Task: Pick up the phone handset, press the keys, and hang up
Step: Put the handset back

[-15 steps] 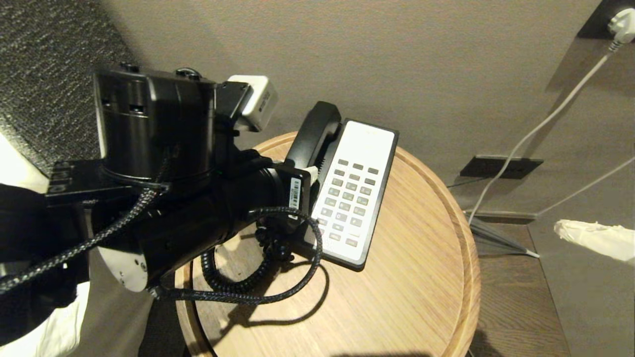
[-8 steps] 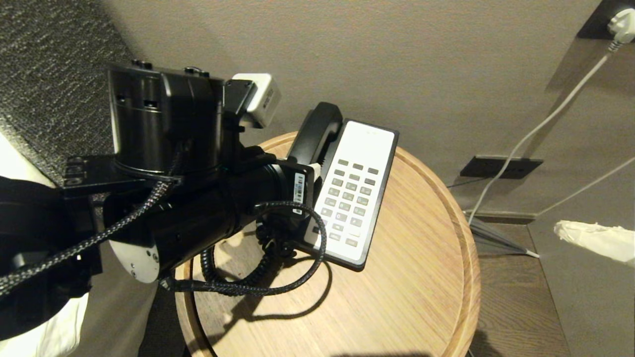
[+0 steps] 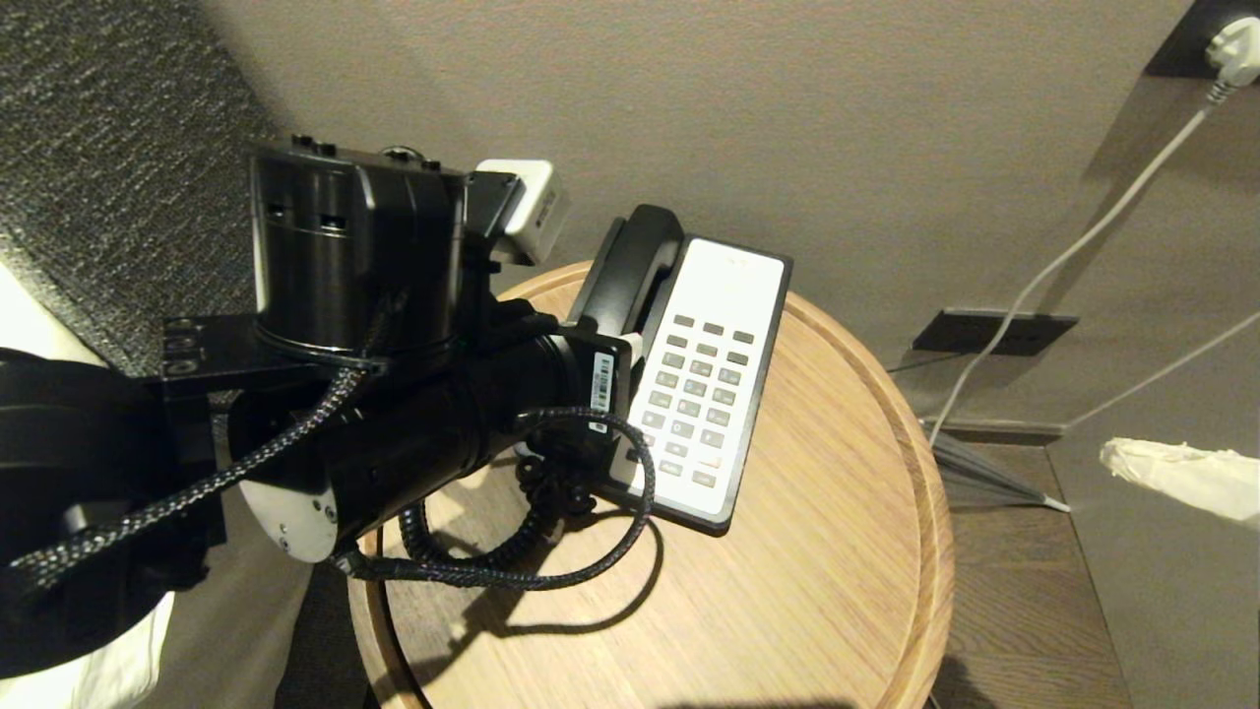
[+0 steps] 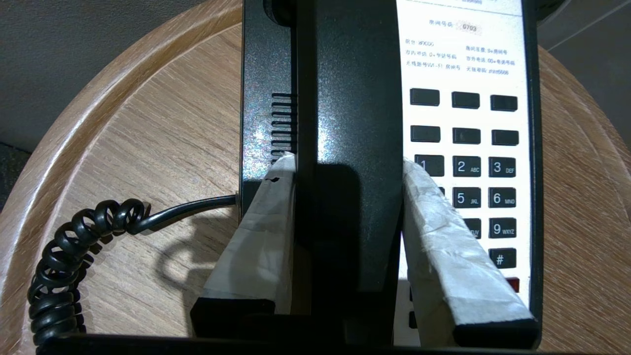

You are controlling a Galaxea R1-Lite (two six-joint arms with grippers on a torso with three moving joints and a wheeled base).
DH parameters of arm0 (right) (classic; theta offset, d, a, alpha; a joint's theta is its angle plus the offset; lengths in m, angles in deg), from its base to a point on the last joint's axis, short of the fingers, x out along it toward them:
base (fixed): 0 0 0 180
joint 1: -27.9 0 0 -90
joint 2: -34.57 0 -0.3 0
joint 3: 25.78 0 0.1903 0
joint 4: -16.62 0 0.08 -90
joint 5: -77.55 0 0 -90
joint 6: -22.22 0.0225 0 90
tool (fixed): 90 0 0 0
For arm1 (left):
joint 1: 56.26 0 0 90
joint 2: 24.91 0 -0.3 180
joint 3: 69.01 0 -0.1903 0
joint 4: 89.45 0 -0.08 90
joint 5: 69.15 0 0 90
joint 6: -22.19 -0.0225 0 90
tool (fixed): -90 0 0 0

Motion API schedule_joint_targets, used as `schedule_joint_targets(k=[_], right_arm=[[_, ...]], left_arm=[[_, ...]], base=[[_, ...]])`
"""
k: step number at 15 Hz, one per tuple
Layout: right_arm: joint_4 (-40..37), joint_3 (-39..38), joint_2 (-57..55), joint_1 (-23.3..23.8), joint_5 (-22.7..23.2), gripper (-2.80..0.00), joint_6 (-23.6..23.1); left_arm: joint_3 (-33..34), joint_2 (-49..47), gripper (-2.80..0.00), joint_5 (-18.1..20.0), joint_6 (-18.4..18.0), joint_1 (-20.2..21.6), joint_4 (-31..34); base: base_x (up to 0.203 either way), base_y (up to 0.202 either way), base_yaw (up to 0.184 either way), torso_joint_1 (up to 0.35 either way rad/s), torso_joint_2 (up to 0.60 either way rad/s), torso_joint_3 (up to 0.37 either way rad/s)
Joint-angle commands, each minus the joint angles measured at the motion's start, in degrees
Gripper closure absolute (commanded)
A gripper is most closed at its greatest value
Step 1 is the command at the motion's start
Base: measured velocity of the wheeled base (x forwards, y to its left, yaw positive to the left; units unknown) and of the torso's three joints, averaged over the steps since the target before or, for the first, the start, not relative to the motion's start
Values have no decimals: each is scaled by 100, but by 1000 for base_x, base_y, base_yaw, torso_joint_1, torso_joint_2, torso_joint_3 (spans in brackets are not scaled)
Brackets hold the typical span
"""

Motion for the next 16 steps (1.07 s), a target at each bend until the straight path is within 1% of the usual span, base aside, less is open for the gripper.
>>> schedule_joint_targets(k=[1, 5, 11, 16], right_arm=[[-6, -42, 15, -2, -8, 0, 12], [-15, -68, 24, -2, -9, 0, 12], [11, -429, 182, -2, -17, 0, 12], [-15, -359, 226, -2, -17, 0, -6]], left_arm=[[-6, -3, -280, -4, -12, 6, -1], [-15, 32, -280, -30, -38, 33, -44], [90, 287, -280, -48, -30, 33, -28], [65, 287, -280, -66, -33, 50, -23]], base=[[0, 0, 0, 0, 0, 0], [0, 0, 0, 0, 0, 0], [0, 0, 0, 0, 0, 0], [0, 0, 0, 0, 0, 0]])
